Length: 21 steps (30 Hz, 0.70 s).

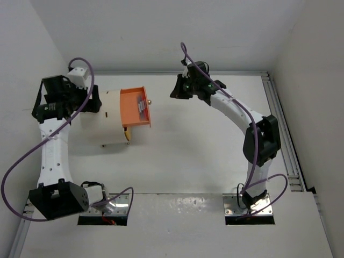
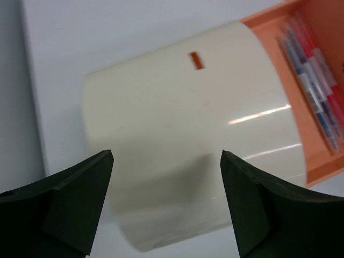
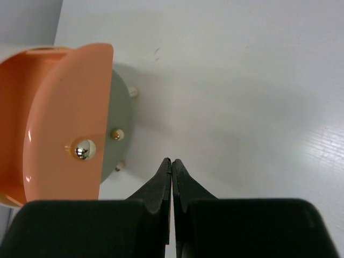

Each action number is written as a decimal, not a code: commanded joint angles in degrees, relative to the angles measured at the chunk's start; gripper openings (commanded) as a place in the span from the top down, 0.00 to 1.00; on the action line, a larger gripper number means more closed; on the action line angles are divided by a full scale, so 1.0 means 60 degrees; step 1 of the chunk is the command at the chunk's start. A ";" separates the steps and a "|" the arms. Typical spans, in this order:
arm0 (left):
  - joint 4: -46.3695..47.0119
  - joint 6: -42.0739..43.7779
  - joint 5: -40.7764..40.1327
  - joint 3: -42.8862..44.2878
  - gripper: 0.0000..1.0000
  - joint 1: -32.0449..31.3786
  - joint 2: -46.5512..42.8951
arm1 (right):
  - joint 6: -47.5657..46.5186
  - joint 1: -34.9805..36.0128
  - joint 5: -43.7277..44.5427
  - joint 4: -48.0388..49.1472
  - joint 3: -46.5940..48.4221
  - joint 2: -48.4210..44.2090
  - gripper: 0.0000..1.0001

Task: Sort the stationery into containers
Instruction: Close the drawer in the storage box.

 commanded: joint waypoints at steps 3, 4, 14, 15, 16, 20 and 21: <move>-0.0195 -0.0079 0.0781 0.1070 0.13 0.1561 -0.0359 | -0.0234 0.0221 -0.0300 0.0278 -0.0028 -0.0137 1.00; -0.0297 0.0009 0.0929 0.1202 0.12 0.1678 -0.0199 | -0.0248 0.0207 -0.0330 0.0293 -0.0057 -0.0108 1.00; -0.2040 0.1547 0.3828 0.1585 0.12 0.3392 0.1354 | -0.0131 0.0454 -0.1033 0.0542 0.0161 0.0375 1.00; -0.2071 0.1592 0.3990 0.1526 0.12 0.3437 0.1529 | -0.0131 0.0513 -0.1135 0.0586 0.0235 0.0463 1.00; -0.2201 0.1708 0.4311 0.1468 0.12 0.3597 0.1560 | -0.0117 0.0616 -0.1179 0.0601 0.0380 0.0594 1.00; -0.2437 0.2017 0.5001 0.1336 0.12 0.3891 0.1868 | -0.0044 0.0880 -0.1384 0.0791 0.0762 0.0946 1.00; -0.2423 0.2032 0.5061 0.1277 0.13 0.3949 0.1912 | -0.0029 0.0938 -0.1501 0.0907 0.0835 0.1020 1.00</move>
